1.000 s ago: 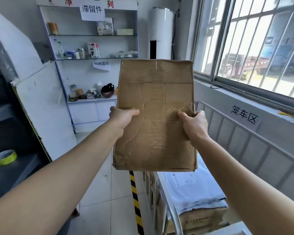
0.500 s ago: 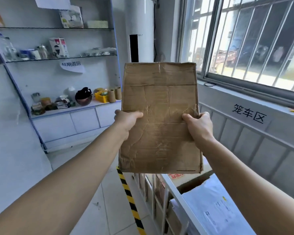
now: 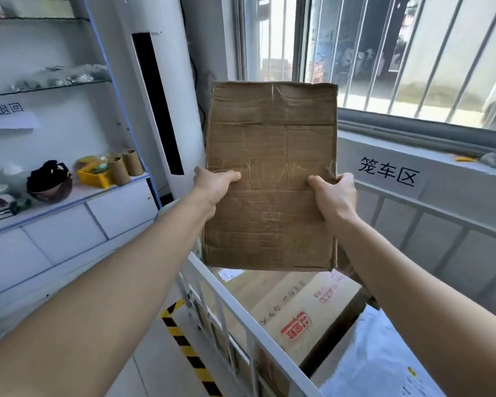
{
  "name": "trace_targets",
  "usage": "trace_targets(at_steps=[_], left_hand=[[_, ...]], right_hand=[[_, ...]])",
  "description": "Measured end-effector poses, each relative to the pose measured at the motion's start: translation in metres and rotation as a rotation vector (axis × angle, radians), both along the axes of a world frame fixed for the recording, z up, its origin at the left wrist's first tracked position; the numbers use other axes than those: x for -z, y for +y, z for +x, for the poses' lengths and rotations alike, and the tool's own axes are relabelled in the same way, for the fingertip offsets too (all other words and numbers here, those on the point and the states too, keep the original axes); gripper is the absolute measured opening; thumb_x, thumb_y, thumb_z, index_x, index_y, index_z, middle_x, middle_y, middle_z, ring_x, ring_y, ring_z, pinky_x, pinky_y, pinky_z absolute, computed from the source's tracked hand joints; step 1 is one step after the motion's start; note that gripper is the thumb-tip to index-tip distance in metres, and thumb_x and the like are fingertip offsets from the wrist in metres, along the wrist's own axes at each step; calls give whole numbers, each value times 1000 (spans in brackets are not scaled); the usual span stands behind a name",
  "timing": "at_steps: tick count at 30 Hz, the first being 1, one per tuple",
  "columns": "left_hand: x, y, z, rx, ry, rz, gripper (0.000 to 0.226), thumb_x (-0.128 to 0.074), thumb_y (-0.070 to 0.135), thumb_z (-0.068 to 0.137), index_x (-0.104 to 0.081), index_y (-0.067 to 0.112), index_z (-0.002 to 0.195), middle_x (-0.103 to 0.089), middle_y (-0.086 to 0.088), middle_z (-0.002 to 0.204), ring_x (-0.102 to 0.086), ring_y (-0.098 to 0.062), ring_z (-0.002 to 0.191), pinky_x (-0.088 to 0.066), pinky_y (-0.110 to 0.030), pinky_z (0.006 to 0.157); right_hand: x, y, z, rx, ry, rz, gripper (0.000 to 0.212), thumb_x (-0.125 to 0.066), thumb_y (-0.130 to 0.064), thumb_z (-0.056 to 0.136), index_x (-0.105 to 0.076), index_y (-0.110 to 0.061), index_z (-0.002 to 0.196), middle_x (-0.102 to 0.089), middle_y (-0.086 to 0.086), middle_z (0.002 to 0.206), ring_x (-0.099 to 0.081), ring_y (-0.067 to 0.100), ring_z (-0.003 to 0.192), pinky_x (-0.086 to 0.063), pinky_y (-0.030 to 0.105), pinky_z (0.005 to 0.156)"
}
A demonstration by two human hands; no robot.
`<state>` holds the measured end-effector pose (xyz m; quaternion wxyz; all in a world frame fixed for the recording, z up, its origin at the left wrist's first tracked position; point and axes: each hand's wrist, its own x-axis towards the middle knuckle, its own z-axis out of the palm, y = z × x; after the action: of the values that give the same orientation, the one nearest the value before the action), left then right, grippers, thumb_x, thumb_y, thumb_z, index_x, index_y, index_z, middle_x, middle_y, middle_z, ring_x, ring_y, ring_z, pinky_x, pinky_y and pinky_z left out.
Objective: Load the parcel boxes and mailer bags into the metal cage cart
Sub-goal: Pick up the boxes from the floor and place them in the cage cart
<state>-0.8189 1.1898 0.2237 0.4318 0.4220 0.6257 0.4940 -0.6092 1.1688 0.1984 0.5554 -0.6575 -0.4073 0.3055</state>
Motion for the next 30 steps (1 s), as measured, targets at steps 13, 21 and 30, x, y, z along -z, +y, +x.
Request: trace_targets(at_steps=[13,21,30], left_hand=[[85,214,-28,193,63,-134,89,-77,30,73,-25,5,142,-50,-8,128,-55,-27,114,-50,-46,95],[188,334,-56,367,178,-318,76,-75,27,78,-29,5,135,-50,-12,129,-55,-28,112,-48,-43,95],[339,395,-97,523,416,-541,78,-74,26,81,-27,3,139,-46,-15,137,-50,-32,121,-42,-39,101]], right_hand=[[79,162,-38,157,67,-191,46,-63,-30,85,-43,-10,121,-54,2,106,-55,21,94,-45,32,78],[178,243,-88,315,174,-442,47,-63,-30,86,-43,-8,121,-51,5,106,-53,25,99,-47,43,93],[322,276,-135,379,416,-743,40,-63,-27,87,-53,-6,120,-59,10,115,-53,22,94,-41,29,80]])
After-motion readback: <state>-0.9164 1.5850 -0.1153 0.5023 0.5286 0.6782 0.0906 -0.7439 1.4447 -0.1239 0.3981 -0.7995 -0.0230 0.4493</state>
